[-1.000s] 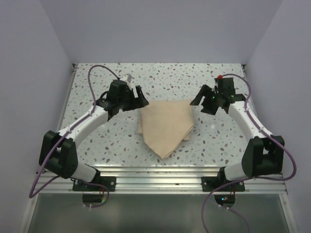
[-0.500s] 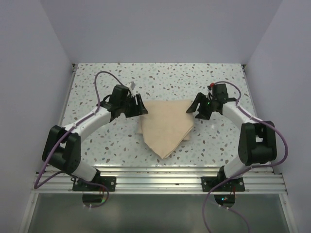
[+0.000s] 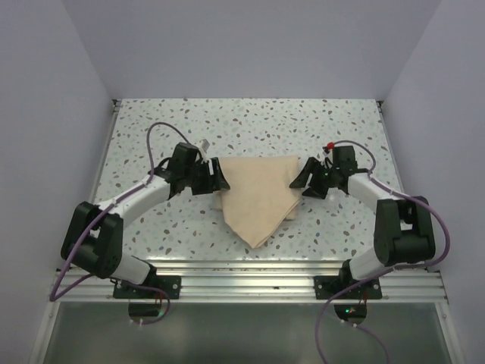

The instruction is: Prepare the surgical pack

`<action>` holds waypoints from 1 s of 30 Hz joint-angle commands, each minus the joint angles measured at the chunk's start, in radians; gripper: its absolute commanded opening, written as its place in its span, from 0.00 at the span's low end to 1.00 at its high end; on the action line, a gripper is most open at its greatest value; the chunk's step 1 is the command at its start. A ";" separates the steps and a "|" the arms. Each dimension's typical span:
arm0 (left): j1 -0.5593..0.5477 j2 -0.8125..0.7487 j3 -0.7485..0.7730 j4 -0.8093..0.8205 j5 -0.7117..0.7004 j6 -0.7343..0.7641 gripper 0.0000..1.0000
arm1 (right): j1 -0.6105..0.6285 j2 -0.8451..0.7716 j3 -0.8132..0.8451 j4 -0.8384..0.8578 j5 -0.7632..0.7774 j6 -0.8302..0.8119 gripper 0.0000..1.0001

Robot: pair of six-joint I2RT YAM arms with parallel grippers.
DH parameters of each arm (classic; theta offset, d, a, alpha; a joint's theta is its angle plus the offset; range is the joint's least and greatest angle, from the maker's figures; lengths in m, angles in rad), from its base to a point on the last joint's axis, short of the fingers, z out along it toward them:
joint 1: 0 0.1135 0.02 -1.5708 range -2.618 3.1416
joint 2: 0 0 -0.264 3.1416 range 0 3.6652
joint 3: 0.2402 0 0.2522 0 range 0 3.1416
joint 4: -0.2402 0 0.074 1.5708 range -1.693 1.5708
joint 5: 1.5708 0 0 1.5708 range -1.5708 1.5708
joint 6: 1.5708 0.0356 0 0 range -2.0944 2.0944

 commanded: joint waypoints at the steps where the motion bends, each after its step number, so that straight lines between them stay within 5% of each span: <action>1: 0.011 -0.076 -0.031 0.063 0.049 0.015 0.74 | -0.011 -0.077 -0.039 0.083 -0.080 0.009 0.66; 5: 0.011 -0.074 -0.065 0.097 0.089 -0.002 0.73 | -0.020 -0.071 -0.076 0.124 -0.123 0.025 0.61; 11: 0.011 -0.047 -0.076 0.111 0.114 -0.008 0.63 | -0.025 -0.071 -0.081 0.157 -0.142 0.037 0.39; 18: 0.012 -0.054 -0.091 0.090 0.108 -0.007 0.62 | -0.025 -0.091 -0.064 0.132 -0.145 0.045 0.01; 30: 0.012 -0.053 -0.119 0.062 0.144 -0.005 0.47 | -0.024 -0.112 -0.030 0.076 -0.143 0.023 0.00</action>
